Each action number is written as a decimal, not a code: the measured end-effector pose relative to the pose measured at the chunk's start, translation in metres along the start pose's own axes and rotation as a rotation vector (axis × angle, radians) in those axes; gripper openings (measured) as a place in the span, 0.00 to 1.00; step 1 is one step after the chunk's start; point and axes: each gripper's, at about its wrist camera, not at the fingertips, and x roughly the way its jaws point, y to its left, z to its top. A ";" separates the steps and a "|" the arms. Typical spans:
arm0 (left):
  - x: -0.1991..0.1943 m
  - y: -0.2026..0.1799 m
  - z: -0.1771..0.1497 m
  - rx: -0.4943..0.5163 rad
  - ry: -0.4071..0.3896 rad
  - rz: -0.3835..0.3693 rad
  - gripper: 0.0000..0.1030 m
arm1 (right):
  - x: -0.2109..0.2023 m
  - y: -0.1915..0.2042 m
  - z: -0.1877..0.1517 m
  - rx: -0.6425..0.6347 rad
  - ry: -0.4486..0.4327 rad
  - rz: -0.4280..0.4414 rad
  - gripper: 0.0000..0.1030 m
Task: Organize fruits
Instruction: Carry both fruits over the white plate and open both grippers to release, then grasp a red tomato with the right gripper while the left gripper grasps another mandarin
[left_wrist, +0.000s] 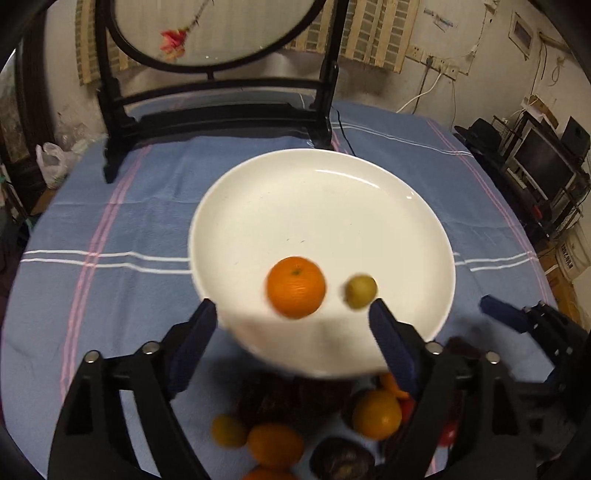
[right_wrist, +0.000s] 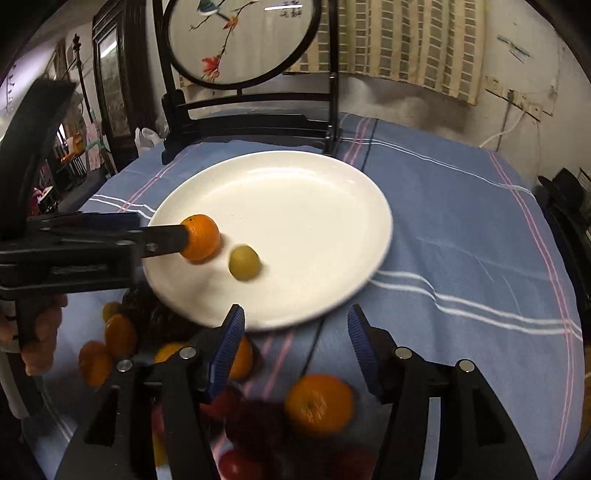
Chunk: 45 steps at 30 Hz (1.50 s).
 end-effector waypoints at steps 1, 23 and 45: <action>-0.009 -0.001 -0.007 0.009 -0.015 0.004 0.84 | -0.008 -0.003 -0.007 0.004 -0.008 -0.013 0.63; -0.062 0.031 -0.156 -0.088 -0.011 0.035 0.89 | -0.025 0.025 -0.102 -0.092 0.112 -0.006 0.54; -0.027 0.018 -0.139 -0.024 0.051 0.041 0.58 | -0.052 0.015 -0.115 -0.032 0.059 0.091 0.32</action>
